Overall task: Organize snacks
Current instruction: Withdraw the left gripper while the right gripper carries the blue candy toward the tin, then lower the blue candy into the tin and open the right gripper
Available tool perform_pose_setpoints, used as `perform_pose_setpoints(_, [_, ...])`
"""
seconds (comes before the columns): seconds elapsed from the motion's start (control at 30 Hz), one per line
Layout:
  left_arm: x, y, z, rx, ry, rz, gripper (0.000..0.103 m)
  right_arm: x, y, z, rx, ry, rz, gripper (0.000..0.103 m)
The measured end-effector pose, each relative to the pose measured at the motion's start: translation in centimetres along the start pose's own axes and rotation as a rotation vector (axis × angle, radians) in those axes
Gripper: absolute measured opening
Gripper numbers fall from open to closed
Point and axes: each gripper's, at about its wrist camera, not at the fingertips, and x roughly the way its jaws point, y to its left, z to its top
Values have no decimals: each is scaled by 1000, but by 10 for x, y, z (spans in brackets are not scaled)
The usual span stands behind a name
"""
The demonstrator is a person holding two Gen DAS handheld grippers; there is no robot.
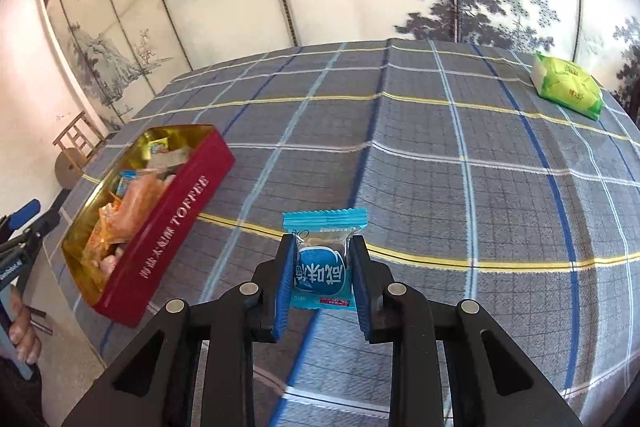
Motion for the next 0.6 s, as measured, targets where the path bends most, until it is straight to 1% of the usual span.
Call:
perform_pose_setpoints(0.13, [3,7,-4,-23,7,1,78,-6,38,10,-59,-11,57,28])
perform_pose_setpoints(0.27, [3,17,-9,-51,0,14,82,-7,74,17,-100,-13,128,28])
perform_pose_setpoints(0.37, [4,22,-12,-57,-10,37,86,-4,99,22,-131,-5,172,28])
perform_pose_setpoints(0.6, [5,28,-16,-63,-18,49,87,17,147,33,-183,38,259,28])
